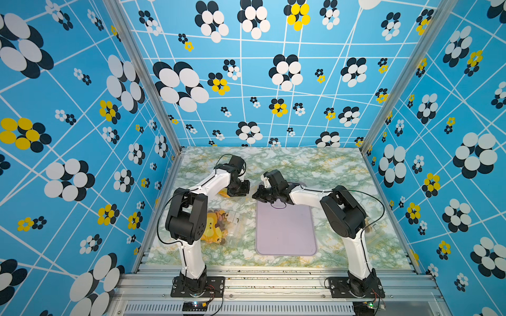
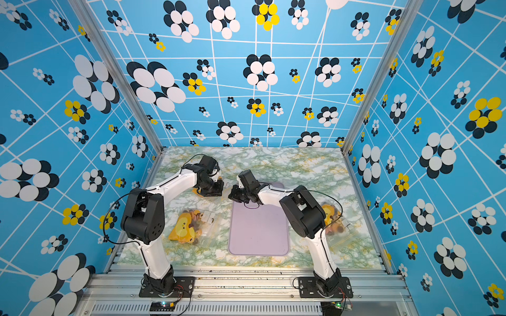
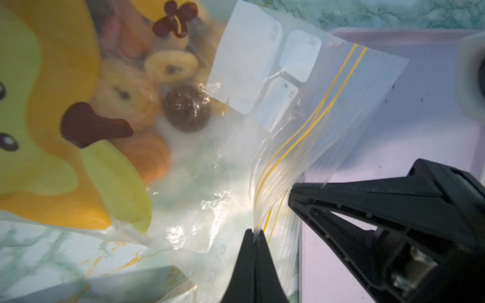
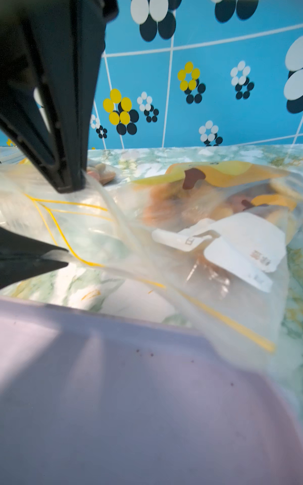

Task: Pour cookies out of the ziploc bag
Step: Open the ziploc bag at the center of the board.

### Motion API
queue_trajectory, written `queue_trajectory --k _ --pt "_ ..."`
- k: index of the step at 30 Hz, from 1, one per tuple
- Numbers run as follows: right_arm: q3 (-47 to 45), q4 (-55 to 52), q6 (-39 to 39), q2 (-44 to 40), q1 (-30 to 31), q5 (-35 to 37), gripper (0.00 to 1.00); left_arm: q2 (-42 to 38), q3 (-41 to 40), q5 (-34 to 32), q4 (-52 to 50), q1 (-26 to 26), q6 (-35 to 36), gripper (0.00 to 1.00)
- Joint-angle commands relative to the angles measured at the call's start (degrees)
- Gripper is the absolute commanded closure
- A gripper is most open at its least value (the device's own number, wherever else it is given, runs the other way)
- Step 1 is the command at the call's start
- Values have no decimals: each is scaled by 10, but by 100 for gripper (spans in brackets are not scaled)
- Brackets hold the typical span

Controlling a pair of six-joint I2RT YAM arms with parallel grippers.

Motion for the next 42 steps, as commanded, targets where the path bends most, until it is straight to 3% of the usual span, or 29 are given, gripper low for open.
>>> queue_trajectory --k 1,10,22,25,30,37,42 --pt "15 -55 -32 -28 3 29 100 -34 2 -14 3 7 -8 100" --pt "6 -88 -63 -59 3 56 100 -96 13 -60 -20 11 -21 100" --pt "-4 -137 -103 -97 3 94 100 -136 47 -57 -69 9 -24 100" --pt "-7 -142 -112 -105 3 103 85 -138 50 -57 -74 8 -22 100" --pt "6 -188 -141 -106 3 134 78 -143 61 -55 -84 6 -17 100" --pt "5 -223 -170 -121 1 163 51 -144 63 -46 -87 3 -16 100" --pt "-59 -144 -182 -193 -6 85 29 -131 70 -41 -92 -1 -12 100"
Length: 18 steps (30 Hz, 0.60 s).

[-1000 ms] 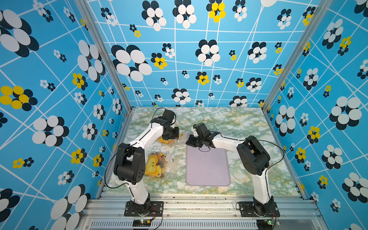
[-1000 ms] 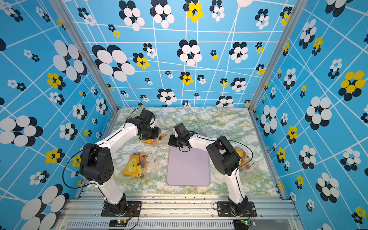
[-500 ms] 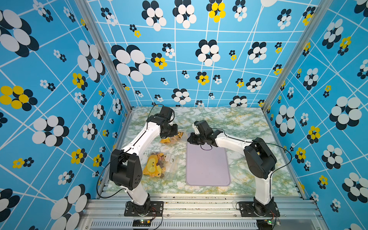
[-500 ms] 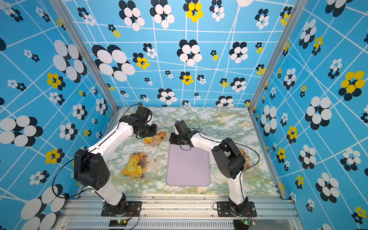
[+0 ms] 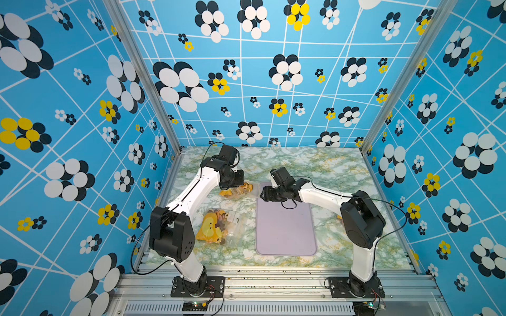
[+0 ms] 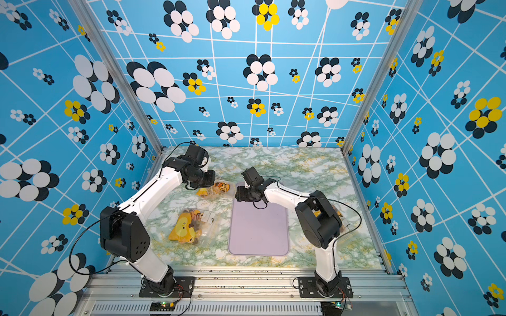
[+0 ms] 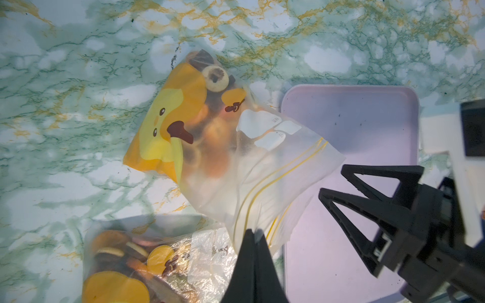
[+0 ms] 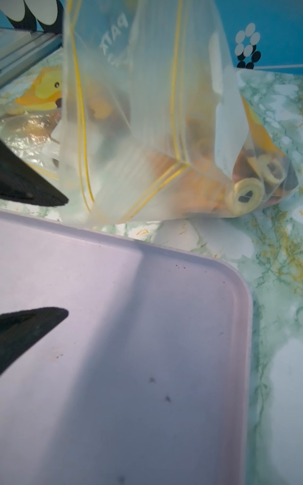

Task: Pour cookies out of the ziploc bag
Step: Open the ziploc bag at the center of the board.

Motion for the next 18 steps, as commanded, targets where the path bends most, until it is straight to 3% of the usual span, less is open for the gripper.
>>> queue_trajectory --k 1,7,18 --pt "-41 61 -18 -71 -6 -64 26 -6 25 9 -16 -7 11 100" --pt "-55 128 -17 -96 -2 -124 21 -4 30 11 -21 -12 15 100" --pt "19 187 10 -11 6 -169 27 1 32 28 -18 -12 14 100"
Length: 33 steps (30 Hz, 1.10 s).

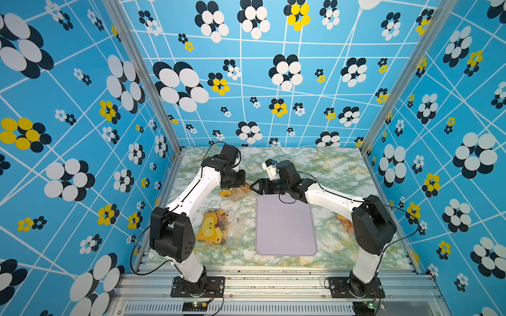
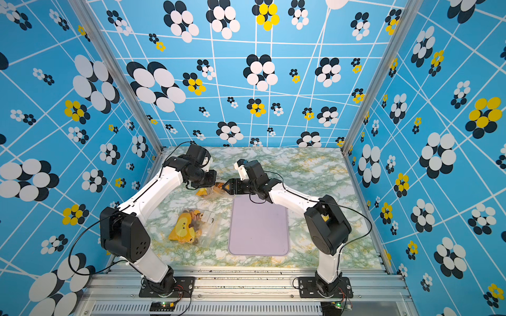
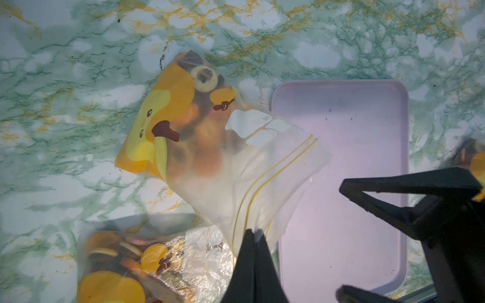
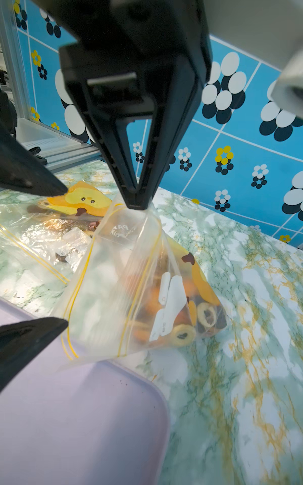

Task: Pour cookies out of the ziploc bag
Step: Open the ziploc bag at the center of the board, then pick up the ziploc bag from the center of the board.

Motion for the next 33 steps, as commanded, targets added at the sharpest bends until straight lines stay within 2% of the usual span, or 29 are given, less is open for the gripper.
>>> queue_trajectory --k 1,21,33 --pt "29 29 12 23 5 -20 28 2 23 16 -9 -4 10 100" --pt "50 87 45 94 22 -62 55 22 40 23 -15 -3 8 100" --pt "61 71 43 108 32 -56 60 23 38 25 -11 -3 4 100"
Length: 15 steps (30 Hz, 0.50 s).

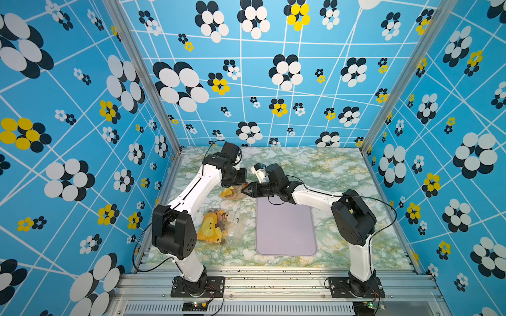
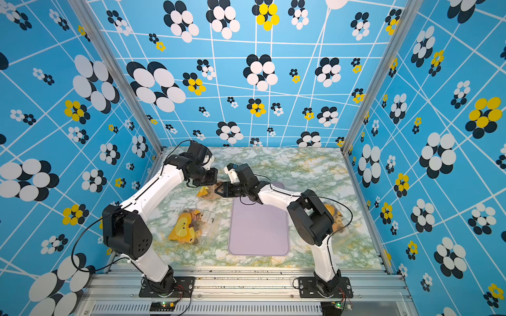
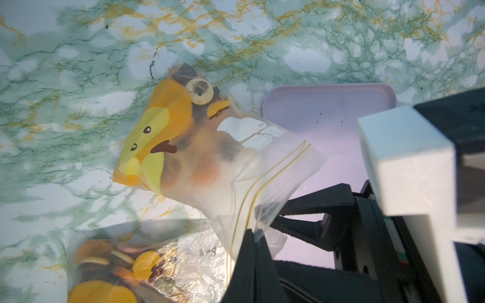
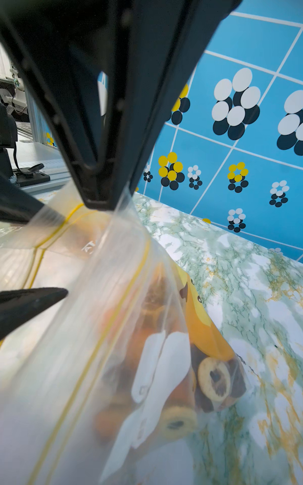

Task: Pour cookies out of the ziploc bag
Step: Pick up the ziploc bag from the center of the board.

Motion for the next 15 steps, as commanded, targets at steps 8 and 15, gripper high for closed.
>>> queue_trajectory --k 8,15 --pt "20 -5 3 16 10 -1 67 10 10 21 -3 0 0 100" --pt "16 4 16 17 10 -2 84 9 1 24 -2 8 -2 100"
